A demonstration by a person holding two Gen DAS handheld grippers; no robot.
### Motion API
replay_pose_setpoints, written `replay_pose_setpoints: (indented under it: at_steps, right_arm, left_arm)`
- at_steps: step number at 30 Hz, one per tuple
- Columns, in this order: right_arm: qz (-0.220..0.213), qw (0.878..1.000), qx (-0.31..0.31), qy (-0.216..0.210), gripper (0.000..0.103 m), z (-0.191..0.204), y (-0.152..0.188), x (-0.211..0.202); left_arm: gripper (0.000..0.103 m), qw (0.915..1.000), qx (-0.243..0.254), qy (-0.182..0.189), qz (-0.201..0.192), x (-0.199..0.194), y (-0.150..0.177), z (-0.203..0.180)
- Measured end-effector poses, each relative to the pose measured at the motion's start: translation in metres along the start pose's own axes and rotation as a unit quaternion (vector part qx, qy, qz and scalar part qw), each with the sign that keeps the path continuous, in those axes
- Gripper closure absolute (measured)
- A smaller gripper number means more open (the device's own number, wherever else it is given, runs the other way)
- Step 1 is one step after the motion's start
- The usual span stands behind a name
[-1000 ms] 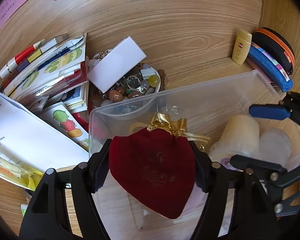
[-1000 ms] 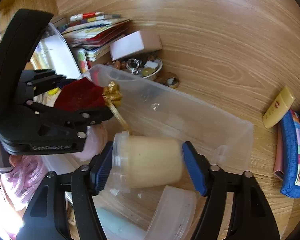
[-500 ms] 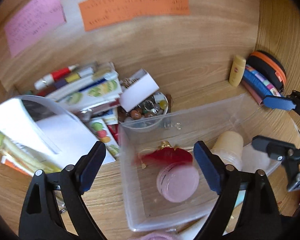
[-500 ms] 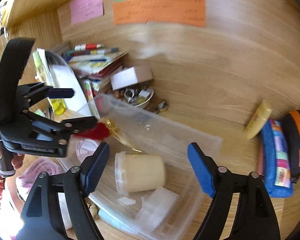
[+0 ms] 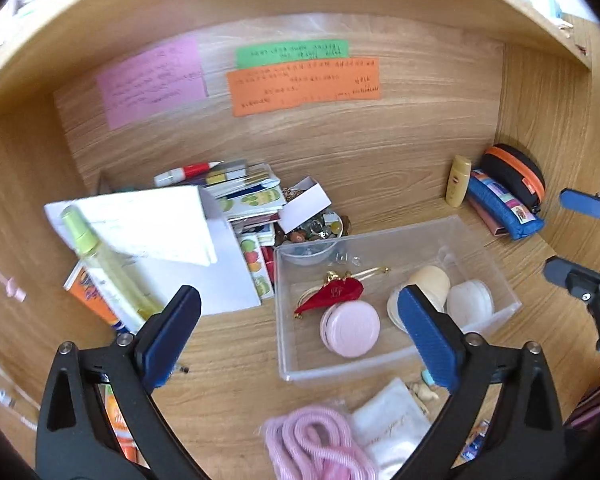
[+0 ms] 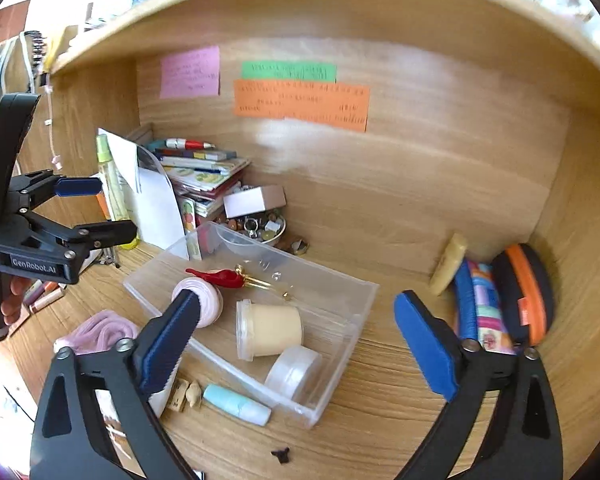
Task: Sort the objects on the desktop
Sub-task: 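Withdraw both open tools from the clear box, then grasp the bagged pink rope with the left tool while the right tool grasps the black clip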
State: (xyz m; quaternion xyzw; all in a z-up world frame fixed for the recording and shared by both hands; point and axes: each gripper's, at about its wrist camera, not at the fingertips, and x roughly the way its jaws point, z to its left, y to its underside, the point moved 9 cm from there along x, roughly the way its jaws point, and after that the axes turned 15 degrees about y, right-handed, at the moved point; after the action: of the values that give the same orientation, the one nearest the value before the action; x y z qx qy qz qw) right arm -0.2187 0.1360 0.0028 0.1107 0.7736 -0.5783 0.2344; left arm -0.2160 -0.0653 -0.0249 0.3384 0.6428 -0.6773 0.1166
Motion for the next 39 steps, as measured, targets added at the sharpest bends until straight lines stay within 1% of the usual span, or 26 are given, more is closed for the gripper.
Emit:
replay_pose_setpoints:
  at_steps: [4, 6, 9, 13, 17, 23, 28, 33, 39]
  right_arm:
    - [-0.029, 0.999, -0.012, 0.021, 0.001, -0.003, 0.004, -0.027]
    - [-0.035, 0.999, -0.014, 0.027, 0.001, -0.004, 0.010, -0.035]
    - [-0.033, 0.999, -0.015, 0.034, 0.001, -0.005, 0.023, -0.043]
    - [-0.022, 0.999, -0.014, 0.040, 0.001, -0.007, 0.041, -0.044]
    - [0.002, 0.999, -0.004, 0.040, 0.001, -0.010, 0.062, -0.040]
    - [0.051, 0.998, -0.005, 0.041, 0.001, -0.008, 0.097, -0.025]
    - [0.083, 0.995, -0.019, 0.045, 0.001, 0.000, 0.123, -0.013]
    - [0.101, 0.994, -0.026, 0.040, 0.001, 0.005, 0.137, -0.003]
    - [0.132, 0.991, -0.016, 0.029, 0.001, 0.002, 0.151, 0.016]
  left_arm:
    - [0.002, 0.9999, -0.014, -0.002, -0.002, -0.012, 0.016, 0.001]
    - [0.002, 0.9998, -0.017, -0.009, -0.001, -0.016, 0.025, 0.002]
    - [0.002, 0.9997, -0.019, -0.013, 0.002, -0.022, 0.039, 0.000]
    - [0.002, 0.9995, -0.024, -0.015, 0.015, -0.022, 0.060, -0.003]
    - [0.002, 0.9989, -0.035, -0.013, 0.029, -0.017, 0.083, -0.005]
    - [0.002, 0.9970, -0.056, 0.000, 0.054, -0.003, 0.110, -0.009]
    - [0.002, 0.9939, -0.064, 0.005, 0.090, 0.017, 0.134, -0.010]
    - [0.002, 0.9892, -0.084, 0.014, 0.119, 0.033, 0.154, -0.006]
    - [0.000, 0.9837, -0.121, 0.044, 0.125, 0.042, 0.162, -0.002]
